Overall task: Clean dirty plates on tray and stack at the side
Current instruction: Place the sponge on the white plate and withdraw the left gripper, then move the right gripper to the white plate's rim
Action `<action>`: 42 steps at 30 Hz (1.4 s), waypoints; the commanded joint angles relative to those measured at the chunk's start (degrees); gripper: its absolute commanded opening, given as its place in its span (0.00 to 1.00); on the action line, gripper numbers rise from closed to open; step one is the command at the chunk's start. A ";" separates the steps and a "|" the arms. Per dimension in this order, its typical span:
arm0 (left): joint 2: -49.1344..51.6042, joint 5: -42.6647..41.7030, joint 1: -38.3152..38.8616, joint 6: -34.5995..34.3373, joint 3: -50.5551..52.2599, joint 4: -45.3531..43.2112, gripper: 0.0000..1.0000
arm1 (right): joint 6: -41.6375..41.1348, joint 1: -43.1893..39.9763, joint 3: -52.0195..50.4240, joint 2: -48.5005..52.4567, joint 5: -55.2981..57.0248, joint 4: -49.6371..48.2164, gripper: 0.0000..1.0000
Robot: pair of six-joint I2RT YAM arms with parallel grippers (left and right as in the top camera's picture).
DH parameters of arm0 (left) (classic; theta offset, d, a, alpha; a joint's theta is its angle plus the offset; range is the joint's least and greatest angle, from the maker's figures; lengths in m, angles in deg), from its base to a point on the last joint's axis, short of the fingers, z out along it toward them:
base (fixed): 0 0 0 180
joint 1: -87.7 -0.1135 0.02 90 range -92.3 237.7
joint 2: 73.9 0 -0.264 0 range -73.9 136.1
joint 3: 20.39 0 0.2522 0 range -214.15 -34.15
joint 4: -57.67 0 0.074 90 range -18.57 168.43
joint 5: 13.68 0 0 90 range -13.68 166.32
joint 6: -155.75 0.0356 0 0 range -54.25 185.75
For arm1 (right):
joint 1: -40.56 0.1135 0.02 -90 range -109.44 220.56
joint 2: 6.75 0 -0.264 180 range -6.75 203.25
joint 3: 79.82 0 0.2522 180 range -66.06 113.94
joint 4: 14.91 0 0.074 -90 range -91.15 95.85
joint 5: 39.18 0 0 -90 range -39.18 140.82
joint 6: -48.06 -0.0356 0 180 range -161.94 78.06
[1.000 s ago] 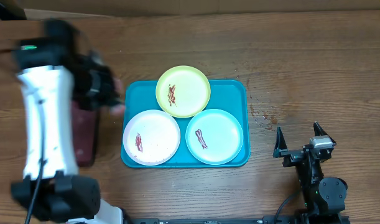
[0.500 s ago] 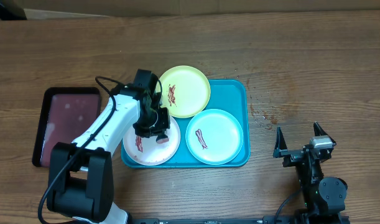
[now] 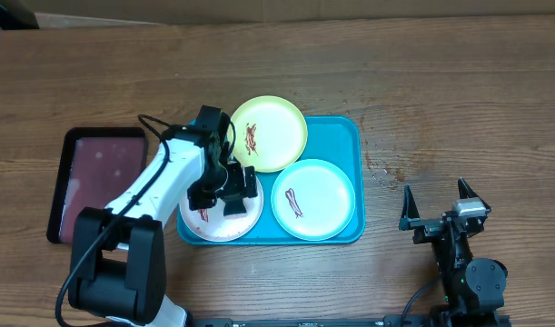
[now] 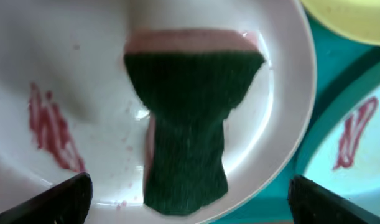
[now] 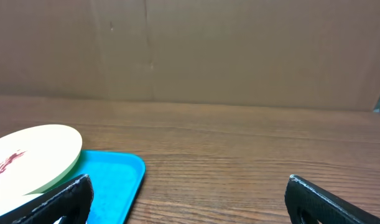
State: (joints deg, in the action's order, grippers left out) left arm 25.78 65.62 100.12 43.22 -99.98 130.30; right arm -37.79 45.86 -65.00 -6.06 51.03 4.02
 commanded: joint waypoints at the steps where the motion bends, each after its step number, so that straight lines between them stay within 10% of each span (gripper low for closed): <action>1: -0.94 2.25 -2.25 -0.28 -10.32 5.31 1.00 | 0.17 0.26 -0.59 -0.31 -0.28 -0.33 1.00; 9: -11.98 3.63 -14.12 -2.89 -34.53 20.06 1.00 | 0.20 0.26 -0.59 -0.31 -0.28 -0.33 1.00; 19: -18.91 3.96 -28.06 -2.80 -31.43 29.55 1.00 | 0.13 0.26 -0.59 -0.31 -1.20 -1.05 1.00; 26: -17.90 3.28 -28.41 -4.24 -25.20 28.35 1.00 | -20.00 0.26 -0.59 -0.31 -47.63 -13.81 1.00; 32: -16.09 3.52 -28.44 -4.92 -22.62 28.76 1.00 | -25.46 0.09 3.76 -0.11 -46.27 -30.53 1.00; 42: -15.89 3.61 -28.44 -4.92 -22.62 28.59 1.00 | 0.39 -2.64 56.06 35.67 -31.45 37.05 1.00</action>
State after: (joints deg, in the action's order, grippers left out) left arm 9.91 69.30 71.91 39.01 -122.84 158.91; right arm -48.57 43.63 -20.24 17.61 9.26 32.56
